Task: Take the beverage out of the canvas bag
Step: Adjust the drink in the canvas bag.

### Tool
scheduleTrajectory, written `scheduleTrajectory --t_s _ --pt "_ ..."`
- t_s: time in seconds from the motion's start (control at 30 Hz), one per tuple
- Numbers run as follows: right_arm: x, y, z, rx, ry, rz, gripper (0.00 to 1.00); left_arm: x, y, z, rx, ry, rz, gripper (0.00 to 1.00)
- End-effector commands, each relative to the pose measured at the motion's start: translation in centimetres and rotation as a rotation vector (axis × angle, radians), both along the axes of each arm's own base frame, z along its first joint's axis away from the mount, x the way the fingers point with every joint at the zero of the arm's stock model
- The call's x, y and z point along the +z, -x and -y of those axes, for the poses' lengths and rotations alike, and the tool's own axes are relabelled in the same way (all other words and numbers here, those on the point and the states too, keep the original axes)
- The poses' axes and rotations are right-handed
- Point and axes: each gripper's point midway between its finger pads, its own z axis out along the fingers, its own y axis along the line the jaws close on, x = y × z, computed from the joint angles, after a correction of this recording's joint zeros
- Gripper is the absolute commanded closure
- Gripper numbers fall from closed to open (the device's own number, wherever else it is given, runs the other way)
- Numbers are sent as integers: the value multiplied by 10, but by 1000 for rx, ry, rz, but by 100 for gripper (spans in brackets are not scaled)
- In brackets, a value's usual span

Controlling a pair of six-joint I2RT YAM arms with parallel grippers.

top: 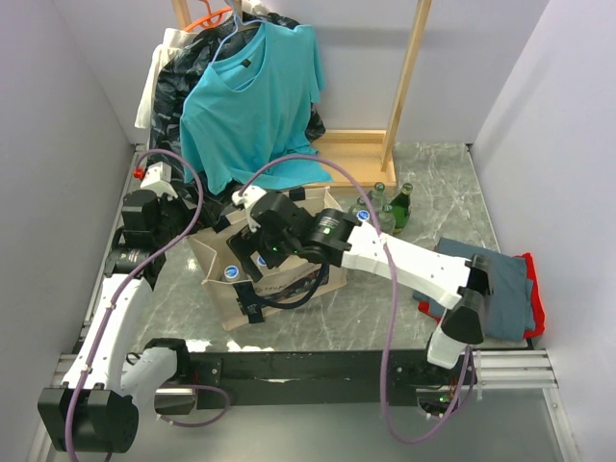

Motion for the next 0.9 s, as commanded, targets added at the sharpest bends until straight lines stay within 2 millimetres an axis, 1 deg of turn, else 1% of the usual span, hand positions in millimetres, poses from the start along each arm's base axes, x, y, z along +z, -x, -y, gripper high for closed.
scheduleTrajectory --t_s 0.0,0.1,0.23,0.37,0.53,0.7,0.87 --pt "11 4 -18 31 -46 -6 0 9 1 1 -17 -13 43 4" --pt "2 1 -21 19 -20 -16 0 10 2 1 -17 -14 46 4" --pt "-16 0 -16 3 66 -39 0 10 2 0 -16 -18 44 4" --pt "-25 2 -18 17 86 -48 1 9 4 -2 -5 -29 47 4" --pt "-25 3 -17 10 90 -49 2 8 2 -2 -8 -28 44 4" --pt "-23 5 -18 10 82 -49 2 12 1 0 -13 -24 50 4" --pt "-26 4 -17 11 99 -51 2 13 1 0 -14 -17 55 4"
